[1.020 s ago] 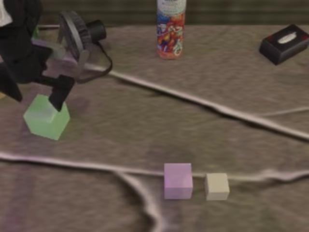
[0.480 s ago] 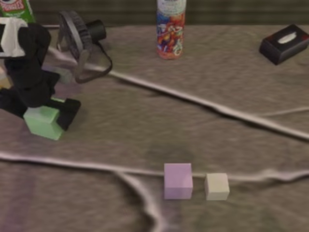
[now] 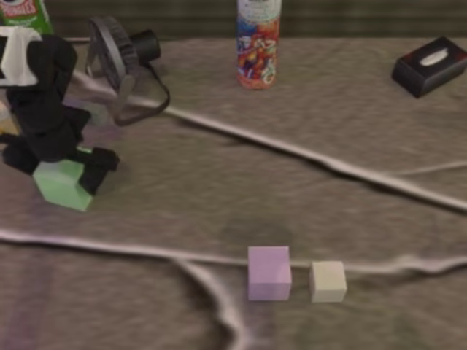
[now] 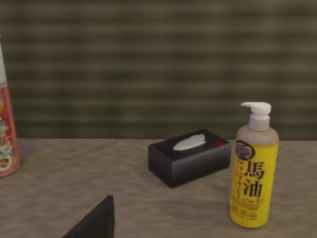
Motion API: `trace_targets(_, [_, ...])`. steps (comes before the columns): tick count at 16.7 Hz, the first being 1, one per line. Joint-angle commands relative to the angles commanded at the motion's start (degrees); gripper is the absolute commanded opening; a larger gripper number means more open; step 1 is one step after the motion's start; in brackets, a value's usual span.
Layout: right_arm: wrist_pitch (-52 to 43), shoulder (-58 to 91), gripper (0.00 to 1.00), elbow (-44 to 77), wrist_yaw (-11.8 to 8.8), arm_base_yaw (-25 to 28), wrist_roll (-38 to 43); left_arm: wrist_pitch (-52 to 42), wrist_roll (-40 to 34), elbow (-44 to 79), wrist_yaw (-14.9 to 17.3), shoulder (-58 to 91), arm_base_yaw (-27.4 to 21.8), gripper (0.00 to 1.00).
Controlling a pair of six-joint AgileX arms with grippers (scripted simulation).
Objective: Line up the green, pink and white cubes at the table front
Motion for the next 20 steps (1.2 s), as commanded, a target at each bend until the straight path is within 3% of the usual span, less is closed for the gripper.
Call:
trace_targets(7, [0.0,0.0,1.0,0.0,0.0,0.0,0.0,0.0,0.0,0.0,0.0,0.0,0.0,0.02])
trace_targets(20, [0.0,0.0,1.0,0.0,0.0,0.0,0.0,-4.0,0.3,2.7,0.4,-2.2,-0.1,0.0])
